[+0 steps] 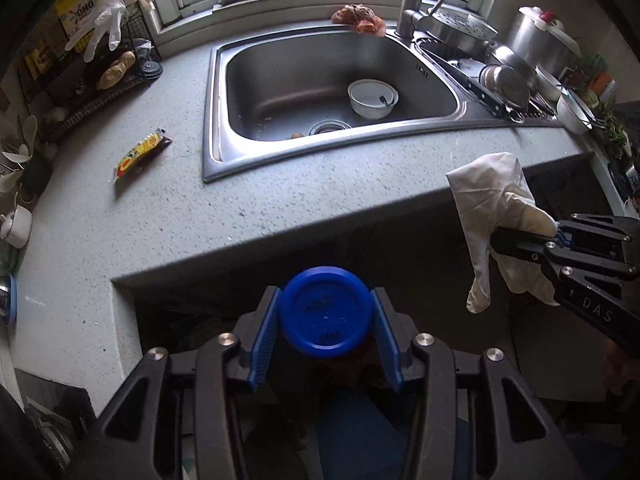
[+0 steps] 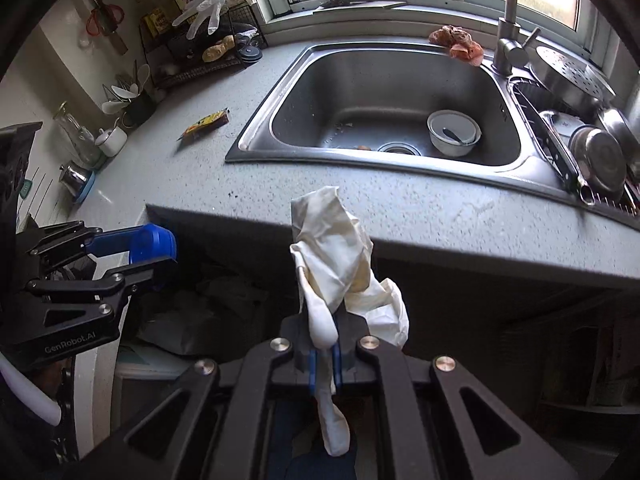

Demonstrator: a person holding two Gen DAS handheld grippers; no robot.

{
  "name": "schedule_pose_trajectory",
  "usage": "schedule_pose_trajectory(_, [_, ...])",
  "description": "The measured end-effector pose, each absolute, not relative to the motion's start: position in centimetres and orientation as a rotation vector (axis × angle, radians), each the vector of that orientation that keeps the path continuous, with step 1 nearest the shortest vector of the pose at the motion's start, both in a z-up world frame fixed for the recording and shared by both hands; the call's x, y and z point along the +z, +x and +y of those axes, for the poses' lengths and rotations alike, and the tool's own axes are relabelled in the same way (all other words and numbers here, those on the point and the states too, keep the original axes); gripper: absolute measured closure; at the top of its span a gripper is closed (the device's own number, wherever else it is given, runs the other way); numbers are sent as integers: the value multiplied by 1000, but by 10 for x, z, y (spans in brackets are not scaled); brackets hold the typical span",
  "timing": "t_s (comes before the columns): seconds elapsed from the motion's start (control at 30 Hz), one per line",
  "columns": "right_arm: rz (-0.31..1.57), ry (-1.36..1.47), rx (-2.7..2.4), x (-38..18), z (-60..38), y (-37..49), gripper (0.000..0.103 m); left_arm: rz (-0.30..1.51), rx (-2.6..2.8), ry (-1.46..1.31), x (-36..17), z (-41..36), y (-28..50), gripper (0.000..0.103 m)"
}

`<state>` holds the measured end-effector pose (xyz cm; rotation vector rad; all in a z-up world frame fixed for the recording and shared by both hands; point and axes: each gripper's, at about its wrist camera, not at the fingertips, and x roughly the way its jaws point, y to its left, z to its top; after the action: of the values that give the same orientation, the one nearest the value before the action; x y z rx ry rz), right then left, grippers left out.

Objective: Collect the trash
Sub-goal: 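Carry the cap and gloves down over the red bin with both tools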

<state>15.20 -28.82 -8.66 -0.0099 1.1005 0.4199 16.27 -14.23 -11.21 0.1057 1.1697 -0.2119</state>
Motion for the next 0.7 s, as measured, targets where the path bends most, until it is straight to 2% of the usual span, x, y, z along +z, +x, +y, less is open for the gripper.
schedule_pose_trajectory(0.37, [1258, 25, 370, -167, -306, 128, 98, 1313, -302, 101, -207, -165, 146, 60])
schedule_pose_trajectory(0.7, [1381, 61, 326, -302, -307, 136, 98, 1416, -334, 86, -354, -169, 152, 60])
